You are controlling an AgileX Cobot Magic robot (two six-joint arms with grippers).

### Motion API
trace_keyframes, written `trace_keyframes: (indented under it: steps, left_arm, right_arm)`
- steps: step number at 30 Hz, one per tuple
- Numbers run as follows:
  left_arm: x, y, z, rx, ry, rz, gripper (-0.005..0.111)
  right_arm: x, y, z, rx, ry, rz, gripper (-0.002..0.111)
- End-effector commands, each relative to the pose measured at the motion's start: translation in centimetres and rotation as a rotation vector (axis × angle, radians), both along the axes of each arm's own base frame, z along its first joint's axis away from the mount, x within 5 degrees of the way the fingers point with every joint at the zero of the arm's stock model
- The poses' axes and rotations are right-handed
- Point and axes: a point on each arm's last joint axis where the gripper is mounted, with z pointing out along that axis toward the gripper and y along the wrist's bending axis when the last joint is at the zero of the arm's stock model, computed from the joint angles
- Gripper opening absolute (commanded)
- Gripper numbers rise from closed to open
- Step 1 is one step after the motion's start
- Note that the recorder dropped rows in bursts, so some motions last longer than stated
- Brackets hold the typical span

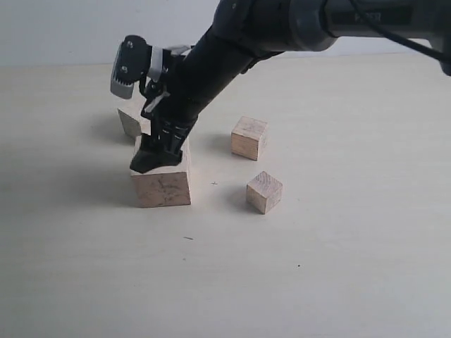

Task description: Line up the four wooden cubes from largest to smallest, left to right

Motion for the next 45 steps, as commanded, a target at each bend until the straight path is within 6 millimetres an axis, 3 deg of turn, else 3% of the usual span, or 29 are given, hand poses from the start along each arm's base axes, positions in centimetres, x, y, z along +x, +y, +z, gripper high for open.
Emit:
trace_keyframes:
  steps: [1, 7, 12, 20, 25, 31, 38, 45]
  left_arm:
    - [0.0, 0.0, 0.0, 0.002, -0.012, 0.003, 0.000]
    - [0.0, 0.0, 0.0, 0.002, -0.012, 0.003, 0.000]
    - [0.0, 0.0, 0.0, 0.002, -0.012, 0.003, 0.000]
    - [0.0, 0.0, 0.0, 0.002, -0.012, 0.003, 0.000]
    - [0.0, 0.0, 0.0, 0.002, -0.012, 0.003, 0.000]
    - [0.0, 0.0, 0.0, 0.002, -0.012, 0.003, 0.000]
    - [0.0, 0.0, 0.0, 0.002, -0.012, 0.003, 0.000]
    - [0.0, 0.0, 0.0, 0.002, -0.012, 0.003, 0.000]
  right_arm:
    - [0.1, -0.1, 3.1, 0.080, -0.021, -0.076, 0.095]
    - [2.4, 0.3, 4.6, 0.226, -0.079, -0.395, 0.095]
    - [3.7, 0.9, 4.8, 0.308, -0.091, -0.489, 0.095]
    - [6.0, 3.2, 1.8, 0.329, -0.030, -0.544, 0.095]
    - [7.2, 4.4, -1.2, 0.315, -0.008, -0.556, 0.095]
    - [7.9, 4.5, -4.1, 0.264, -0.030, -0.551, 0.095]
    - [8.8, 3.6, -4.7, 0.240, -0.021, -0.611, 0.095]
    - [8.7, 3.6, -6.7, 0.213, 0.044, -0.648, 0.095]
